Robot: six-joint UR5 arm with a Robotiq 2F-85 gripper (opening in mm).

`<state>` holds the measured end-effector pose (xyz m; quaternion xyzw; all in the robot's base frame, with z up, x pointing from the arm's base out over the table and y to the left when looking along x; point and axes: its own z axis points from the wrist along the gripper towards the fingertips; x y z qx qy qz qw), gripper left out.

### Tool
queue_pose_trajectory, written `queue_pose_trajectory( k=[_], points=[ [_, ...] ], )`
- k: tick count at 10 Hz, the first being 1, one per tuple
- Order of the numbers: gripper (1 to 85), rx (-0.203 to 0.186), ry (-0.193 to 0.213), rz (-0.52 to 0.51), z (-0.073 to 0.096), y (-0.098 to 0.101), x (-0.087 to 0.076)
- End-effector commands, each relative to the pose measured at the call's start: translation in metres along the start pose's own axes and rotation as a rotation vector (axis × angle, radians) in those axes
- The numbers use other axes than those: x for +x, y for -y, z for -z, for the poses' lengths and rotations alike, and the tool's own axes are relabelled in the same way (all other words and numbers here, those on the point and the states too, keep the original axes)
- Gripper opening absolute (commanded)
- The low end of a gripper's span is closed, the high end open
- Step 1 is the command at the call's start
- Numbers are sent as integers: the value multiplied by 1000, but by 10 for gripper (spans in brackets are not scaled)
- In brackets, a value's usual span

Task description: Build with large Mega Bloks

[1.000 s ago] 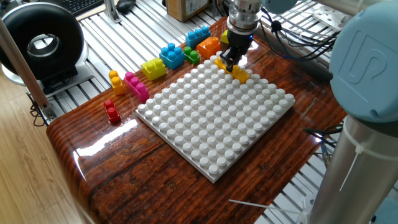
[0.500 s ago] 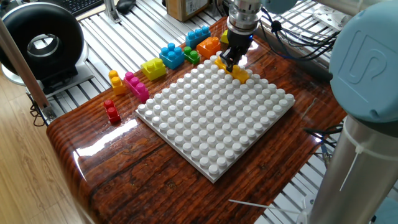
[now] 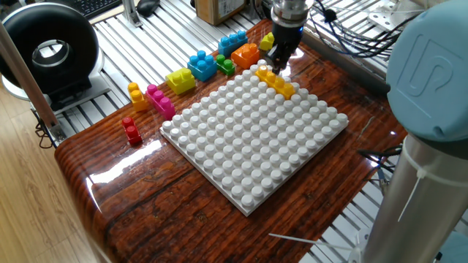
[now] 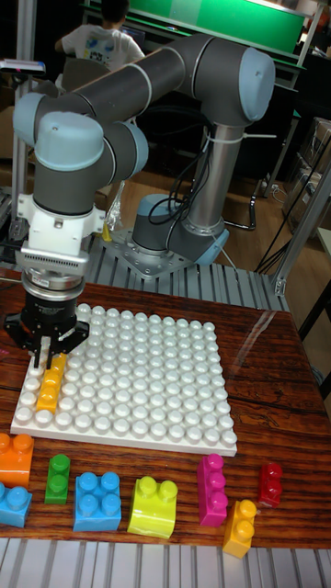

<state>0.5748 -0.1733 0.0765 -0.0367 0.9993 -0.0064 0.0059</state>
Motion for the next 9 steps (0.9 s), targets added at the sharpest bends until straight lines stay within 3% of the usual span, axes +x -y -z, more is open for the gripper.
queue_pose_trajectory(
  k=[1,3,5,7,8,9],
  points=[
    [123,-14,-12,-100,8,4,-4],
    [10,24,-12,-149,3,15,-11],
    [10,68,-46,-147,3,38,-6],
    [10,20,-60,-220,8,39,-6],
    [10,-44,-42,-230,13,33,-14],
    [10,-61,-33,-243,15,30,-20]
  ],
)
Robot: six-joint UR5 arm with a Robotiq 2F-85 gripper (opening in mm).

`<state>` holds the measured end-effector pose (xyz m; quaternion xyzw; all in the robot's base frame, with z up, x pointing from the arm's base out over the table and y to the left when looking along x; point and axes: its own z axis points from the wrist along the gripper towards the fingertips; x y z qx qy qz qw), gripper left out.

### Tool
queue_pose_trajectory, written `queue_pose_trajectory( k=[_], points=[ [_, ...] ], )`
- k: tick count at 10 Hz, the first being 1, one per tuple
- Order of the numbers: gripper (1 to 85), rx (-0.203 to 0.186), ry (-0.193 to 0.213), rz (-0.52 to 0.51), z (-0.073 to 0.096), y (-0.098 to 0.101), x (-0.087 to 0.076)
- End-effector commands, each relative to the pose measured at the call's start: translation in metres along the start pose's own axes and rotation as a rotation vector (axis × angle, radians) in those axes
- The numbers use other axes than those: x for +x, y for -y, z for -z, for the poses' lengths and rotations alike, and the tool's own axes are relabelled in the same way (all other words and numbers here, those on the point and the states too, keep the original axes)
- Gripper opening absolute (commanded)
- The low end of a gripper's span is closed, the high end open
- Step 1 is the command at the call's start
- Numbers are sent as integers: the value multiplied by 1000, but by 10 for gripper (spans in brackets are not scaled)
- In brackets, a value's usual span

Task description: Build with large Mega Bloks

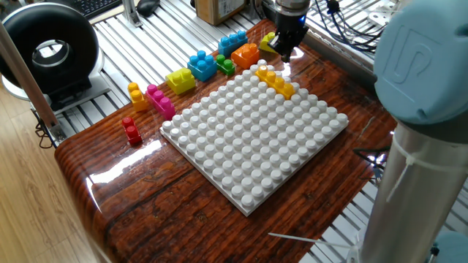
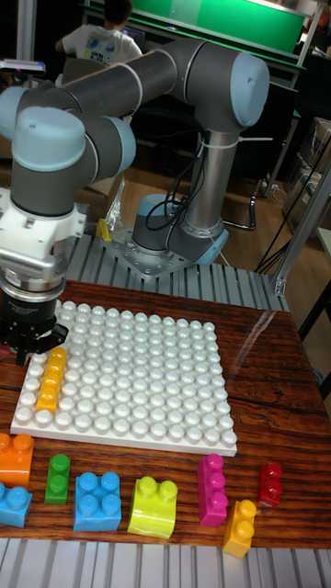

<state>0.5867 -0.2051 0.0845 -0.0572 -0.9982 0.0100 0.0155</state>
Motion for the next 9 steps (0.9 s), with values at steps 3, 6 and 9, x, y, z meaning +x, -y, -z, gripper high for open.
queue_pose_trajectory(
  k=[3,6,9],
  points=[
    [10,-49,-37,-116,0,-3,-5],
    [10,-31,-48,-109,-6,-2,-4],
    [10,-42,-41,-90,-10,-1,-4]
  ],
)
